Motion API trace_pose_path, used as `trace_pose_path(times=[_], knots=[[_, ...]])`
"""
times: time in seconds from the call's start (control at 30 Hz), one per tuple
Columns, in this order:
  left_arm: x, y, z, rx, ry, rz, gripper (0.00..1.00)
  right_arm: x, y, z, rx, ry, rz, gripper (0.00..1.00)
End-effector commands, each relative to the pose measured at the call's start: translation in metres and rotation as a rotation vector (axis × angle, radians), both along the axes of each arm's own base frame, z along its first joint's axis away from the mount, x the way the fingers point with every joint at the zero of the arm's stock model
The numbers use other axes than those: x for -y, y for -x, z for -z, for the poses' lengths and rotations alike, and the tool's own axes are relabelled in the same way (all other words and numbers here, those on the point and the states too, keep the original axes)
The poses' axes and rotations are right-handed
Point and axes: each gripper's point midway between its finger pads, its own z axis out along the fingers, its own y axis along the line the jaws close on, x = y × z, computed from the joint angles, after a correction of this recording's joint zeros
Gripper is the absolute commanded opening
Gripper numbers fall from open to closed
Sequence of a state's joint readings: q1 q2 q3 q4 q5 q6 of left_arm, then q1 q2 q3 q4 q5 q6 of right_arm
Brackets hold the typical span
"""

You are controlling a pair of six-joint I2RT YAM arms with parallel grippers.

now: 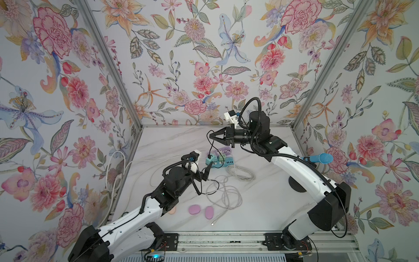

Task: Charge the bluetooth headset
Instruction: Pick up the plug from the center of the board.

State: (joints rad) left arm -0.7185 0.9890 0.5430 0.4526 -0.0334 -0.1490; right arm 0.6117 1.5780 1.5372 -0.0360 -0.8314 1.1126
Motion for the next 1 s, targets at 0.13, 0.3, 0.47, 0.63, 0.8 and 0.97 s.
trace_pose_path(times=[0.13, 0.3, 0.47, 0.63, 0.8, 0.97], knots=[[0.012, 0.006, -0.014, 0.032, 0.089, 0.066, 0.96, 0.004, 0.008, -0.039, 0.057, -0.098, -0.003, 0.00], [0.017, 0.009, -0.012, 0.028, 0.111, 0.102, 0.97, 0.002, 0.009, -0.041, 0.056, -0.112, -0.009, 0.00], [0.025, 0.005, -0.012, 0.036, 0.112, 0.126, 0.97, 0.002, 0.010, -0.039, 0.048, -0.113, -0.009, 0.00], [0.034, 0.001, -0.016, 0.045, 0.111, 0.145, 0.95, 0.002, 0.010, -0.036, 0.035, -0.128, -0.009, 0.00], [0.034, -0.001, -0.020, 0.057, 0.114, 0.140, 0.86, 0.001, 0.010, -0.029, 0.027, -0.124, -0.008, 0.00], [0.031, -0.001, -0.019, 0.050, 0.110, 0.128, 0.58, 0.004, 0.007, -0.029, 0.022, -0.135, -0.003, 0.00]])
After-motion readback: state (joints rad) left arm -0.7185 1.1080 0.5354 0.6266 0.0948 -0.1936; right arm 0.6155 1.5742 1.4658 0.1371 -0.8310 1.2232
